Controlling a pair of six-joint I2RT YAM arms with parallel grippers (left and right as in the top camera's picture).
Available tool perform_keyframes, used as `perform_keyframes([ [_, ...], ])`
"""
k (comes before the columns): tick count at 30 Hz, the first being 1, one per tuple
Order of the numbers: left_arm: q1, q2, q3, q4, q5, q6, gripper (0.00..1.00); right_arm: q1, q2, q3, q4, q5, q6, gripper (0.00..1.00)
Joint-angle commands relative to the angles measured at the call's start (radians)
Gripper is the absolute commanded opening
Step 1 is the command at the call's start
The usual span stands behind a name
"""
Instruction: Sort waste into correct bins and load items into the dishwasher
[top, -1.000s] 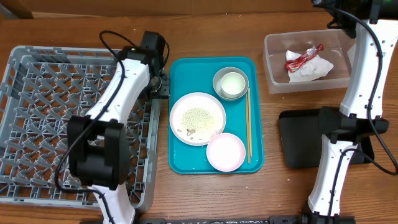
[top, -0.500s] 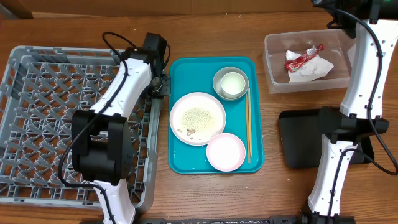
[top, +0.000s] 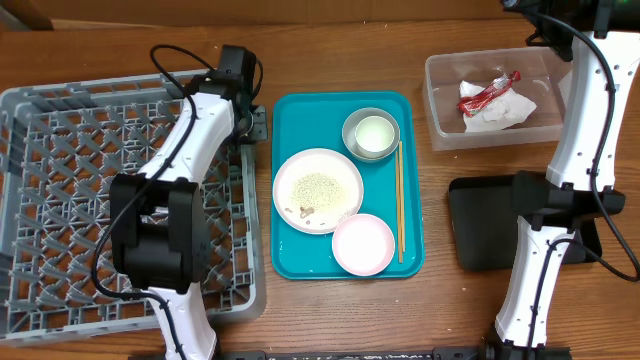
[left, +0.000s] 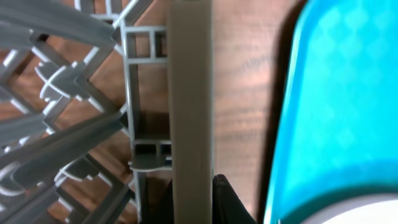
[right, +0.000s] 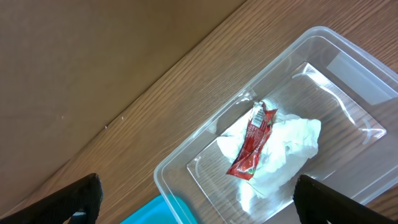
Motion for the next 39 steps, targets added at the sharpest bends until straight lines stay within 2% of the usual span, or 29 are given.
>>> perform_keyframes([
  [1, -0.004, 0.068, 0.018, 0.055, -0.018, 0.095, 0.05, -0.003, -0.021, 0.013, 0.005, -0.001, 0.005, 1.00],
  [8, 0.019, 0.109, 0.018, 0.127, -0.003, 0.240, 0.06, -0.003, -0.021, 0.013, 0.005, -0.001, 0.005, 1.00],
  [17, 0.022, 0.109, 0.018, 0.148, 0.142, 0.385, 0.06, -0.003, -0.021, 0.013, 0.005, -0.001, 0.005, 1.00],
  [22, 0.022, 0.109, 0.018, 0.161, 0.143, 0.373, 0.08, -0.003, -0.021, 0.013, 0.005, -0.001, 0.005, 1.00],
  [31, 0.022, 0.109, 0.018, 0.255, 0.134, 0.255, 0.08, -0.003, -0.021, 0.013, 0.005, -0.001, 0.004, 1.00],
  [35, 0.022, 0.109, 0.018, 0.291, 0.078, 0.159, 0.08, -0.003, -0.021, 0.013, 0.005, -0.001, 0.005, 1.00],
  [39, 0.022, 0.109, 0.019, 0.307, 0.033, 0.124, 0.10, -0.003, -0.021, 0.013, 0.005, -0.001, 0.005, 1.00],
])
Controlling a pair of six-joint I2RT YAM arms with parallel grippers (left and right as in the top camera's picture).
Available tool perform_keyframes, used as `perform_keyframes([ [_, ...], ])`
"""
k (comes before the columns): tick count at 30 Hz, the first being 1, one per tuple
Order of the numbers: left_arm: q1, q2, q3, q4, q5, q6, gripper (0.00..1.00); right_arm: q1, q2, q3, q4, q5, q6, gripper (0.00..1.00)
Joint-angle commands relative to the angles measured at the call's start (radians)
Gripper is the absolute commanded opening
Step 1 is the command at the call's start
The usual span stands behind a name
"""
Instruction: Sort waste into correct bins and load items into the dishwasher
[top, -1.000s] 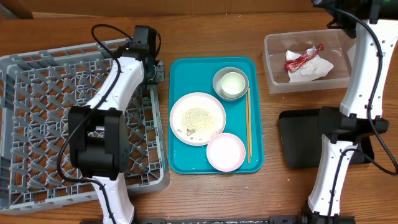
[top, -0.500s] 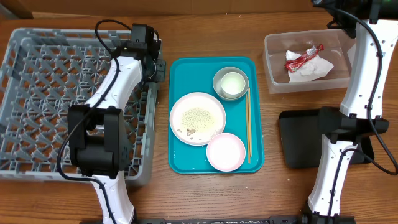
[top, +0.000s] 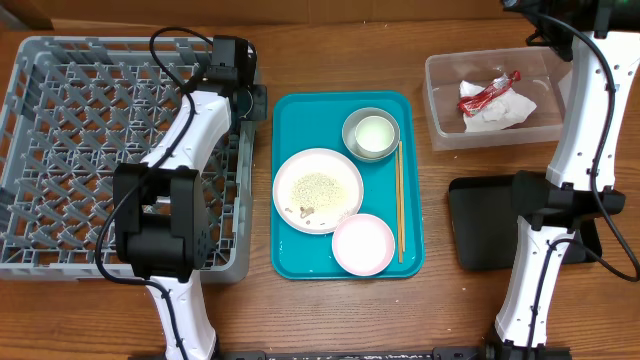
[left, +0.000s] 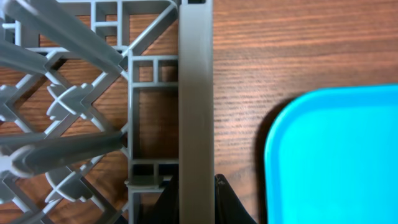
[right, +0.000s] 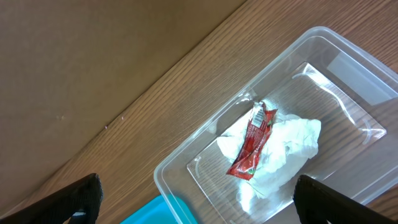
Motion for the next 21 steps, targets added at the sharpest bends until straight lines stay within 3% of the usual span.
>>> perform_keyframes([
  [1, -0.006, 0.043, 0.000, 0.024, -0.026, -0.018, 0.11, -0.003, -0.021, 0.013, 0.005, -0.001, 0.005, 1.00],
  [3, -0.006, 0.043, 0.003, 0.026, -0.025, -0.018, 0.16, -0.003, -0.021, 0.013, 0.005, -0.001, 0.005, 1.00],
  [5, -0.006, 0.043, 0.007, 0.025, -0.025, -0.018, 0.32, -0.003, -0.021, 0.013, 0.005, -0.001, 0.005, 1.00],
  [11, -0.006, 0.039, 0.027, 0.005, -0.025, -0.018, 0.48, -0.003, -0.021, 0.013, 0.005, -0.001, 0.005, 1.00],
  [17, -0.006, 0.007, 0.149, -0.114, -0.037, -0.018, 0.56, -0.003, -0.021, 0.013, 0.005, -0.001, 0.005, 1.00],
  [18, -0.005, -0.001, 0.177, -0.138, -0.049, -0.018, 0.58, -0.003, -0.021, 0.013, 0.005, -0.001, 0.005, 1.00],
  [19, -0.005, -0.008, 0.206, -0.165, -0.064, -0.018, 0.69, -0.003, -0.021, 0.013, 0.005, -0.001, 0.005, 1.00],
  [21, -0.006, -0.028, 0.272, -0.230, -0.094, -0.018, 0.73, -0.003, -0.021, 0.013, 0.005, -0.001, 0.005, 1.00],
])
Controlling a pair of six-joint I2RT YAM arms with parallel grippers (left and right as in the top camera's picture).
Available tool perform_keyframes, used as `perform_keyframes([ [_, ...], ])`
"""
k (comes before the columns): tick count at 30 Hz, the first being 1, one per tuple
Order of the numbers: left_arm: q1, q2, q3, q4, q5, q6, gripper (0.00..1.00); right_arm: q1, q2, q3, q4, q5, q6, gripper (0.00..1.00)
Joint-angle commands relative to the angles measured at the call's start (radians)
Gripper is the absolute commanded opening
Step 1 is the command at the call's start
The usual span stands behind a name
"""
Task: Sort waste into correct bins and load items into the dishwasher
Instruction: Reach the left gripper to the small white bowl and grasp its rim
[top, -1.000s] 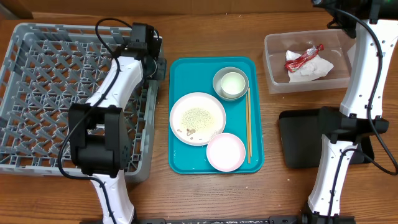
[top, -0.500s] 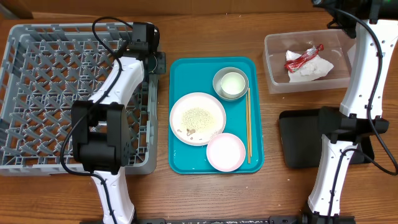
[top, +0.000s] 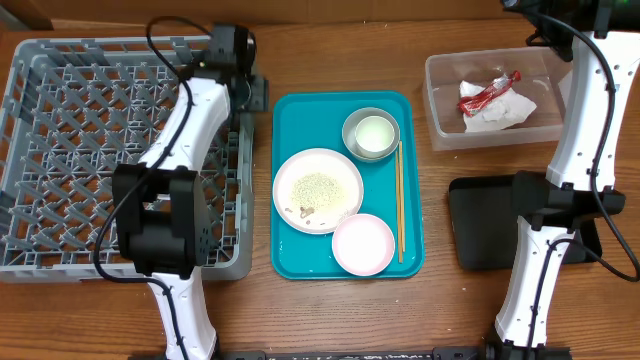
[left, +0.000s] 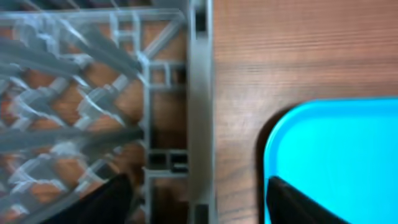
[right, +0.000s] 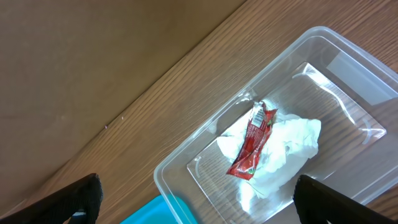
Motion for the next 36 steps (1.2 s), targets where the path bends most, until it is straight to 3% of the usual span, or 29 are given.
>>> perform_keyframes([
  [1, -0.005, -0.058, 0.125, -0.064, -0.058, -0.002, 0.73, -0.003, -0.021, 0.013, 0.005, 0.000, 0.005, 1.00],
  [3, -0.005, -0.085, 0.188, -0.125, -0.055, -0.011, 0.76, -0.003, -0.021, 0.013, 0.005, 0.000, 0.005, 1.00],
  [5, -0.005, -0.112, 0.248, -0.199, -0.052, -0.042, 0.85, -0.003, -0.021, 0.013, 0.005, 0.000, 0.005, 1.00],
  [8, -0.008, -0.164, 0.307, -0.299, 0.053, -0.052, 0.86, -0.003, -0.021, 0.013, 0.005, 0.000, 0.005, 1.00],
  [11, -0.016, -0.202, 0.309, -0.342, 0.331, -0.041, 0.79, -0.003, -0.021, 0.013, 0.005, 0.000, 0.005, 1.00],
  [14, -0.051, -0.195, 0.305, -0.360, 0.650, 0.108, 0.79, -0.003, -0.021, 0.013, 0.005, 0.000, 0.005, 1.00],
  [16, -0.097, -0.177, 0.301, -0.373, 0.701, 0.153, 0.80, -0.003, -0.021, 0.013, 0.005, 0.000, 0.005, 1.00],
  [20, -0.204, -0.112, 0.298, -0.389, 0.576, 0.153, 0.62, -0.003, -0.021, 0.013, 0.005, 0.000, 0.005, 1.00],
  [22, -0.263, -0.070, 0.298, -0.394, 0.482, 0.154, 0.57, -0.003, -0.021, 0.013, 0.005, 0.000, 0.005, 1.00],
  [29, -0.439, 0.013, 0.298, -0.385, 0.195, 0.229, 0.58, -0.003, -0.021, 0.013, 0.005, 0.000, 0.005, 1.00],
  [36, -0.536, 0.048, 0.298, -0.333, 0.126, 0.291, 0.61, -0.003, -0.021, 0.013, 0.005, 0.000, 0.005, 1.00],
])
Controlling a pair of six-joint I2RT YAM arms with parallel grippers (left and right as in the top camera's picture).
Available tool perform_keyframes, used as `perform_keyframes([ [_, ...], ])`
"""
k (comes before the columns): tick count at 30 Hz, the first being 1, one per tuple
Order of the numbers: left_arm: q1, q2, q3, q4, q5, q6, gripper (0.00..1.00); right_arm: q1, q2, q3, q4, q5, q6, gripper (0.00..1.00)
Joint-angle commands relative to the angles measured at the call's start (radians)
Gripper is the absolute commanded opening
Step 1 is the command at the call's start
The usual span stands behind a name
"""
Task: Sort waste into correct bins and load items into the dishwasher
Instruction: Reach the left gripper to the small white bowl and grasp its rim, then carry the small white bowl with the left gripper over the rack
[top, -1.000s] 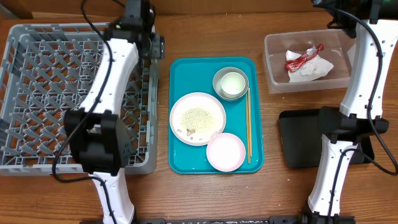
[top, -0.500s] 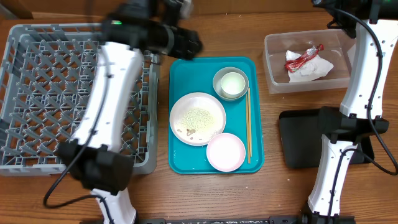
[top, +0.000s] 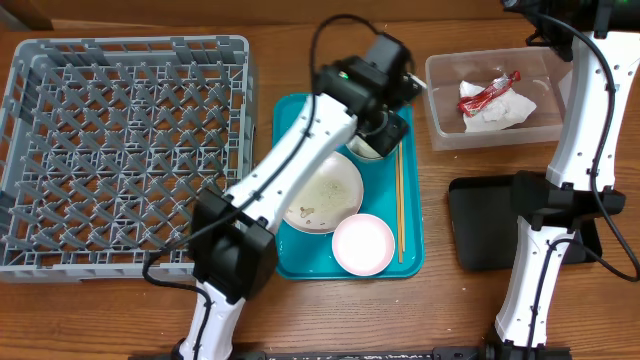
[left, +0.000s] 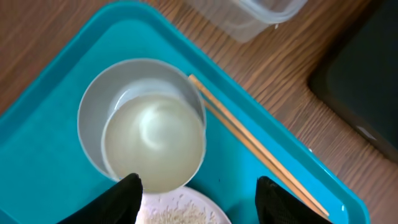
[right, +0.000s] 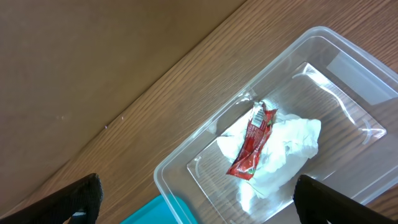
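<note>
The teal tray (top: 300, 260) carries a metal cup of milky liquid (left: 149, 134), a white plate with rice (top: 320, 195), a pink bowl (top: 362, 244) and wooden chopsticks (top: 400, 200). My left gripper (left: 202, 204) hangs open just above the cup and the plate's far rim, holding nothing. In the overhead view the left arm hides most of the cup. The clear bin (top: 440, 130) holds a red sauce packet (right: 252, 140) on a white napkin (right: 286, 146). My right gripper (right: 208, 204) is open high above that bin.
The grey dishwasher rack (top: 125, 150) fills the table's left side, with nothing in it. A black bin (top: 490, 225) sits right of the tray, below the clear bin. The right arm's column (top: 580, 110) stands along the right edge.
My left gripper was open beside the rack's far right corner; now it is over the tray above the metal cup. The rack and the right arm have not moved.
The rack first lay skewed near the table's front with my left gripper shut on its right rim. Then it stood squared farther back, still gripped. Then the gripper was open beside the rim, and now it hangs over the cup on the tray.
</note>
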Motion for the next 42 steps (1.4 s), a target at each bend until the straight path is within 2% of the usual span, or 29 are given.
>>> perform_keyframes([
  [1, -0.022, 0.026, 0.005, 0.004, -0.063, 0.048, 0.61, -0.003, -0.021, 0.013, 0.005, -0.001, 0.005, 1.00],
  [18, -0.045, 0.142, 0.005, 0.008, -0.053, 0.029, 0.59, -0.003, -0.021, 0.013, 0.005, -0.001, 0.004, 1.00],
  [23, -0.045, 0.142, 0.005, 0.015, -0.058, 0.029, 0.44, -0.003, -0.021, 0.013, 0.005, -0.001, 0.005, 1.00],
  [26, -0.044, 0.142, 0.005, 0.015, -0.068, 0.029, 0.40, -0.003, -0.021, 0.013, 0.005, -0.001, 0.005, 1.00],
  [29, -0.044, 0.142, 0.005, 0.015, -0.069, 0.029, 0.29, -0.003, -0.021, 0.013, 0.005, -0.001, 0.005, 1.00],
  [33, -0.044, 0.142, 0.005, 0.021, -0.068, 0.029, 0.22, -0.003, -0.021, 0.013, 0.005, -0.001, 0.005, 1.00],
  [38, -0.043, 0.142, 0.025, 0.026, -0.068, 0.006, 0.04, -0.003, -0.021, 0.013, 0.005, -0.001, 0.005, 1.00],
  [42, -0.035, 0.142, 0.095, -0.002, -0.069, -0.026, 0.04, -0.003, -0.021, 0.013, 0.005, -0.001, 0.005, 1.00],
])
